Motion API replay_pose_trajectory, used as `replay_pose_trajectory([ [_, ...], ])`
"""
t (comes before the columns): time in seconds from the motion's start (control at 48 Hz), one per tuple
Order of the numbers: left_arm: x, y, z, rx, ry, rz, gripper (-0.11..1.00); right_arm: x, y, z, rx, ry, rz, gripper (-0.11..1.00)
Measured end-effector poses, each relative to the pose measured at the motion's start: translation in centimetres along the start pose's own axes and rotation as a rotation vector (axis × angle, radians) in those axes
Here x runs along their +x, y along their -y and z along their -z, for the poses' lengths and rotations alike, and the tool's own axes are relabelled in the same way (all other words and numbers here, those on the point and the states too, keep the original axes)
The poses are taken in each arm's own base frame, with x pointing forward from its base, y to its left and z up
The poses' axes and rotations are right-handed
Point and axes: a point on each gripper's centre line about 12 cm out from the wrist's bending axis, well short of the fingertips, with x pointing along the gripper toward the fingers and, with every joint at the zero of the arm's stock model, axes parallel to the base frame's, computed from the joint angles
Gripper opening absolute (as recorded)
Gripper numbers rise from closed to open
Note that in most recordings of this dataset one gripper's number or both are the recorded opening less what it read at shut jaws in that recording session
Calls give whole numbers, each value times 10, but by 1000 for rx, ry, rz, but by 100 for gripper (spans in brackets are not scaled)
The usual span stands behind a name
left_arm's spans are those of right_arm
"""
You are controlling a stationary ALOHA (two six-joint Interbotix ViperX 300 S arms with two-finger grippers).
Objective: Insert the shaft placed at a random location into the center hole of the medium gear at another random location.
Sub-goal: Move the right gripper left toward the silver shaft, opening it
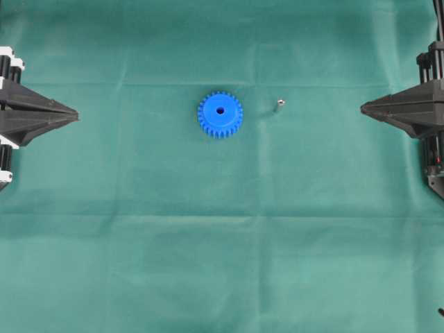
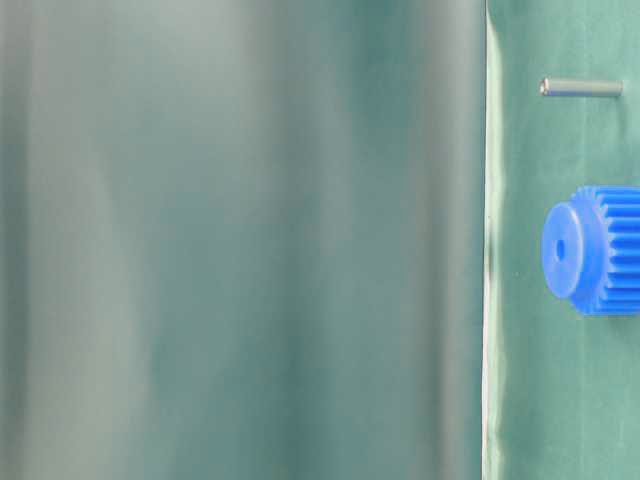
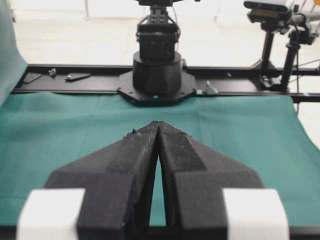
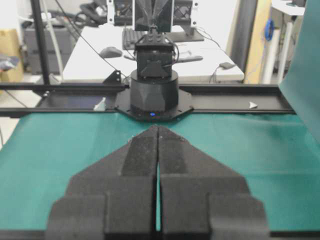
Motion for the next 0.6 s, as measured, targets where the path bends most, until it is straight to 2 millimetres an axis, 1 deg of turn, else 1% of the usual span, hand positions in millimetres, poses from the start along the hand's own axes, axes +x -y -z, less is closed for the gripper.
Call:
replay_pose_trajectory([
  [0.167,2,0,-3,3,-12,2,0,1,4,5,-2,-39,21,1],
  [0.375,2,0,-3,4,-12,0,0,6,14,18,-3,-107,68,1],
  [0.417,2,0,-3,4,-12,0,0,7,16,20,-3,-117,78,3],
  [0.5,2,0,-3,4,-12,0,0,10,21,27,-4,-147,98,18],
  [0.605,2,0,-3,4,-12,0,0,16,28,38,-1,-193,127,47],
])
